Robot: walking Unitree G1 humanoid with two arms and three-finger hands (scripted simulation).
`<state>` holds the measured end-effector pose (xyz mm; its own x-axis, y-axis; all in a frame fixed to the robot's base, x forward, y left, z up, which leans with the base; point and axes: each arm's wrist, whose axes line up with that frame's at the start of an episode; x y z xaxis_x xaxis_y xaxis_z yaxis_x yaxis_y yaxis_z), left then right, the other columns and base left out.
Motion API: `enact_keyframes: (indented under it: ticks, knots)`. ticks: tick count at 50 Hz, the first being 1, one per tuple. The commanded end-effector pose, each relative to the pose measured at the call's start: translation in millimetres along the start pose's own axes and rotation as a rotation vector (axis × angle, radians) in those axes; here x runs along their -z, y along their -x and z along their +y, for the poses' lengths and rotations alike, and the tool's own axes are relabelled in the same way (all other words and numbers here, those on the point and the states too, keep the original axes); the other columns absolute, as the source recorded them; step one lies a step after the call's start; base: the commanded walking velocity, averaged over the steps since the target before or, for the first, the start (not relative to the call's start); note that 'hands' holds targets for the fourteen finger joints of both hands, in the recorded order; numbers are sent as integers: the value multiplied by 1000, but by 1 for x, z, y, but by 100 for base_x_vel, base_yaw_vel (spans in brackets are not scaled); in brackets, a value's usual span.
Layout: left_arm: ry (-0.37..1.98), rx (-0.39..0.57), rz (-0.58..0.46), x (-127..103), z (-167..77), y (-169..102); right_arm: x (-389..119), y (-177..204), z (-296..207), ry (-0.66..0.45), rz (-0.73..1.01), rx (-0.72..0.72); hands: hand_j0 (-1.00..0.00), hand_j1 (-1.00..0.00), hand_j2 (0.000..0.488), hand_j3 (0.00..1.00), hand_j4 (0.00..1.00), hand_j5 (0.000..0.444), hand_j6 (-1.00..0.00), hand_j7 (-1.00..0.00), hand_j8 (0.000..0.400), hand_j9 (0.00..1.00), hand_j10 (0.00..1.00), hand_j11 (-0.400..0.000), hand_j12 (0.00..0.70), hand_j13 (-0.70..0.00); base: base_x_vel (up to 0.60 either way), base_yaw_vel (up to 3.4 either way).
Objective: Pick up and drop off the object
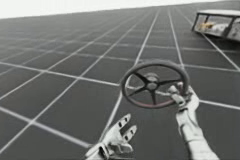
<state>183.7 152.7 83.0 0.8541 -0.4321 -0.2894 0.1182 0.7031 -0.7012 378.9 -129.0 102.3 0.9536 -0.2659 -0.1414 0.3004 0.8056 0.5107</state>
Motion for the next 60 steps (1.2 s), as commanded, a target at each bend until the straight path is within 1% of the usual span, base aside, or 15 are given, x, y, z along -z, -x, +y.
enact_keyframes:
  ticks: [1,60]
  knots:
    - [-14,4,7,-1,-4,-2,-5,-2,-4,-24,-20,7,0,0,0,1000,1000,0,0,0,0,1000,1000,-400,0,-700,53,-14]
    - [-14,4,7,-1,-4,-2,-5,-2,-4,-24,-20,7,0,0,0,1000,1000,0,0,0,0,1000,1000,-400,0,-700,57,-6]
